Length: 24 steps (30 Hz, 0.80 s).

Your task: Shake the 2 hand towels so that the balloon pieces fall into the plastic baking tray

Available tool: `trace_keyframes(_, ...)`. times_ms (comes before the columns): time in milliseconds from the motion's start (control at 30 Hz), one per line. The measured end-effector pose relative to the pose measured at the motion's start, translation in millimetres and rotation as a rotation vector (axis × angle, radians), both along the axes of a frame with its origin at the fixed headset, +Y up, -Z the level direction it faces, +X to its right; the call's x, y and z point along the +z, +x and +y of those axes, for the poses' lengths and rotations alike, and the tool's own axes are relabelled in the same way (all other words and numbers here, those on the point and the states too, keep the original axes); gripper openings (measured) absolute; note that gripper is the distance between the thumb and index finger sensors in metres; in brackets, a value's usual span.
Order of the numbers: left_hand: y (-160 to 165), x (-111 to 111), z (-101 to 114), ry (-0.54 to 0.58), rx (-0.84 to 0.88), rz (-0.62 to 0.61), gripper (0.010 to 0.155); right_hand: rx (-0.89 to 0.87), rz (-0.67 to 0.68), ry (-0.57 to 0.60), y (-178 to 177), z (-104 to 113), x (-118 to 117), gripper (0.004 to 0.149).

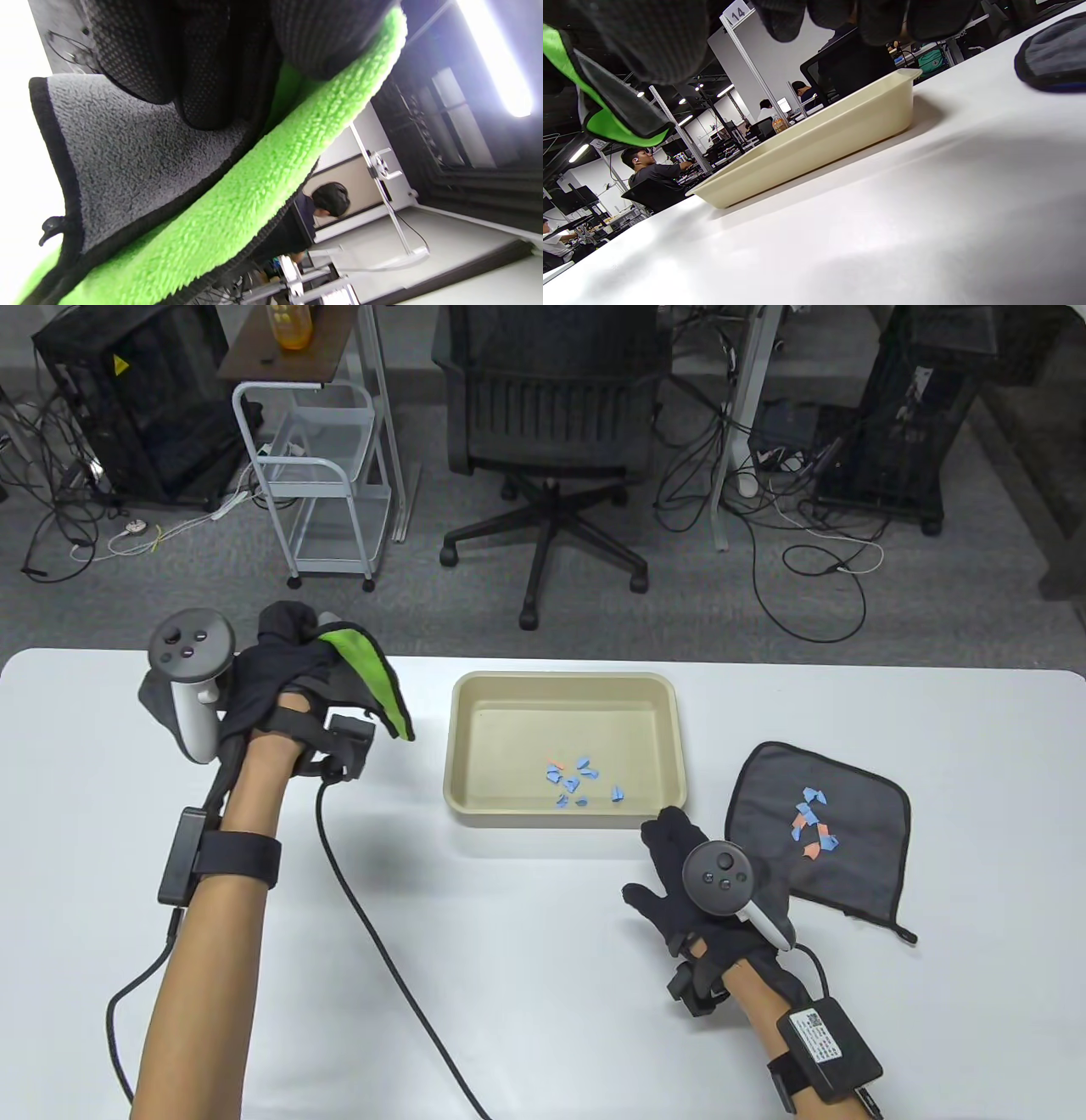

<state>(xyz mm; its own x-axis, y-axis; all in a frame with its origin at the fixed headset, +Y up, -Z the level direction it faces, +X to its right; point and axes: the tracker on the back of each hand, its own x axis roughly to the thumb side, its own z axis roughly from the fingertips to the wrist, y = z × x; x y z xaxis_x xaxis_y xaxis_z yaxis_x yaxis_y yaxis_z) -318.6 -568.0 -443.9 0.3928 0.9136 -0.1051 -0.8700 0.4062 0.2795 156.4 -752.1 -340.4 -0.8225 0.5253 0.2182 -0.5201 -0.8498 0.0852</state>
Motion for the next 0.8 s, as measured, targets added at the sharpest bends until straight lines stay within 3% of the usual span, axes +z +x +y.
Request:
trace_keyframes(300, -55.9, 7.7, -65.8, -0.096, 0.024, 0.105, 0.045, 0.005, 0.007, -0.009, -0.1, -1.6, 0.3, 0.082)
trace_keyframes(567, -67.5, 14.8, -132.4, -0.208, -0.099, 0.112, 0.046, 0.031, 0.016, -0.017, -1.7, -4.3, 0.9, 0.082)
trace_keyframes(800, -66.0, 20.0, -193.4, -0.371, -0.231, 0.057, 0.046, 0.034, 0.038, -0.038, -4.2, -6.2, 0.8, 0.081)
